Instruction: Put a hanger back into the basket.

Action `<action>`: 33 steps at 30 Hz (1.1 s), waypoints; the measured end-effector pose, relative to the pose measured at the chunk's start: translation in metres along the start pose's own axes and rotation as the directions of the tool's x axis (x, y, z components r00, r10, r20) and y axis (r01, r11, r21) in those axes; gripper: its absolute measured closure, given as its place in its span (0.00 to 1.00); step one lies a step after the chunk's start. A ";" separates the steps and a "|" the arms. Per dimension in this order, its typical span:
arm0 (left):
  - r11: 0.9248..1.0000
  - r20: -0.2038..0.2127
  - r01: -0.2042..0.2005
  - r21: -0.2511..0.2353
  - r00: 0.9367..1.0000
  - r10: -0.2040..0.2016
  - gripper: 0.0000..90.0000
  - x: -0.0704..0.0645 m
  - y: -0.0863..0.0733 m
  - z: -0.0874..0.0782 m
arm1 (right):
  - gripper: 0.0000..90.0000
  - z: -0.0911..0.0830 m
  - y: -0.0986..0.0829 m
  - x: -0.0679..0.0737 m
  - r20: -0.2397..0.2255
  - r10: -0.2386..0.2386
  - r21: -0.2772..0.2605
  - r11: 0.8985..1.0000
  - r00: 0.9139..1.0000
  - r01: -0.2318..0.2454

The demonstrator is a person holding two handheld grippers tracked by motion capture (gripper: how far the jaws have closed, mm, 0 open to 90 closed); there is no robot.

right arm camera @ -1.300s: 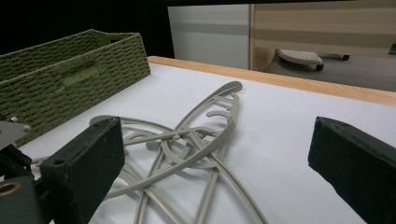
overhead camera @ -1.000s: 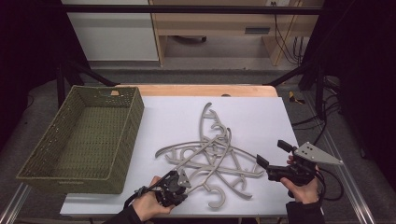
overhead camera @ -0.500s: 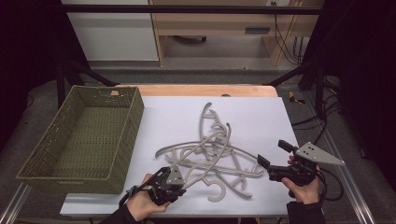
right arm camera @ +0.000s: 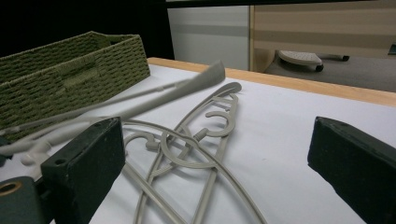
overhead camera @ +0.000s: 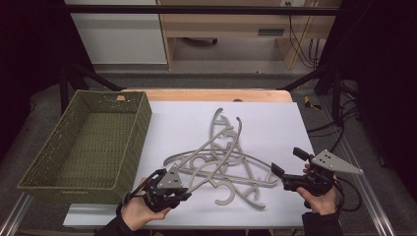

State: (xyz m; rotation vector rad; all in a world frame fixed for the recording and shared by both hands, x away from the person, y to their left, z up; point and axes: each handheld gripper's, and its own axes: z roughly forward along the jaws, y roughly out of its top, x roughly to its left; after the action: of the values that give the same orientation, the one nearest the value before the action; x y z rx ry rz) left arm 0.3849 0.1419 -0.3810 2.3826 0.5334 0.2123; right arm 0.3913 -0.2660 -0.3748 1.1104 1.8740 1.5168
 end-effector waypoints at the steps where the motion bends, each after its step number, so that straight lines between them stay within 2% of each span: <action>1: 1.000 -0.001 0.003 -0.013 1.000 -0.003 0.91 0.000 0.000 -0.004 | 0.04 0.000 0.000 0.000 0.001 -0.002 0.002 1.000 1.000 0.002; 6: 0.996 0.016 0.033 -0.088 0.999 -0.031 0.91 0.005 0.002 -0.023 | 0.04 0.000 0.000 0.000 0.002 -0.002 0.000 1.000 1.000 0.002; 9: 0.993 0.026 0.025 -0.117 0.999 -0.022 0.91 0.008 0.006 -0.037 | 0.04 0.001 0.000 0.000 0.002 -0.003 0.006 1.000 1.000 0.003; 15: 0.988 0.018 -0.006 -0.154 1.000 0.009 0.91 0.011 0.016 -0.055 | 0.04 0.001 -0.001 0.000 0.001 -0.006 0.010 1.000 1.000 0.006; 20: 0.989 -0.003 -0.020 -0.148 1.000 0.020 0.91 0.020 0.025 -0.068 | 0.04 0.000 0.000 0.000 0.005 -0.006 -0.001 1.000 1.000 0.006; 21: 0.988 -0.004 -0.018 -0.153 1.000 0.017 0.91 0.027 0.029 -0.075 | 0.04 -0.001 0.001 0.001 0.004 -0.006 -0.001 1.000 1.000 0.006; 23: 0.988 -0.002 -0.014 -0.153 1.000 0.014 0.91 0.031 0.030 -0.078 | 0.04 -0.001 0.001 0.001 0.003 -0.006 -0.001 1.000 1.000 0.006; 24: 0.988 -0.002 -0.007 -0.154 1.000 0.006 0.91 0.039 0.032 -0.083 | 0.04 0.000 0.001 0.001 0.003 -0.007 -0.001 1.000 1.000 0.007; 25: 0.988 -0.002 -0.007 -0.154 1.000 0.006 0.91 0.039 0.032 -0.083 | 0.04 0.000 0.001 0.001 0.003 -0.007 -0.001 1.000 1.000 0.007; 28: 0.987 -0.007 0.011 -0.159 1.000 -0.012 0.91 0.053 0.034 -0.090 | 0.04 0.000 0.000 0.000 0.002 -0.006 0.001 1.000 1.000 0.006; 32: 0.988 -0.038 0.031 -0.151 0.999 -0.037 0.91 0.074 0.034 -0.105 | 0.04 0.001 0.000 0.000 0.002 -0.004 0.003 1.000 1.000 0.004; 33: 0.988 -0.038 0.031 -0.151 0.999 -0.037 0.91 0.074 0.034 -0.105 | 0.04 0.001 0.000 0.000 0.002 -0.004 0.003 1.000 1.000 0.004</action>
State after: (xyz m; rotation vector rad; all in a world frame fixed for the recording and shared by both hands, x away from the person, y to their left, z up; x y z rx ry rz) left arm 0.4324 0.2121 -0.2785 2.2253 0.5565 0.2766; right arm 0.3916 -0.2653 -0.3752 1.1079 1.8767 1.5107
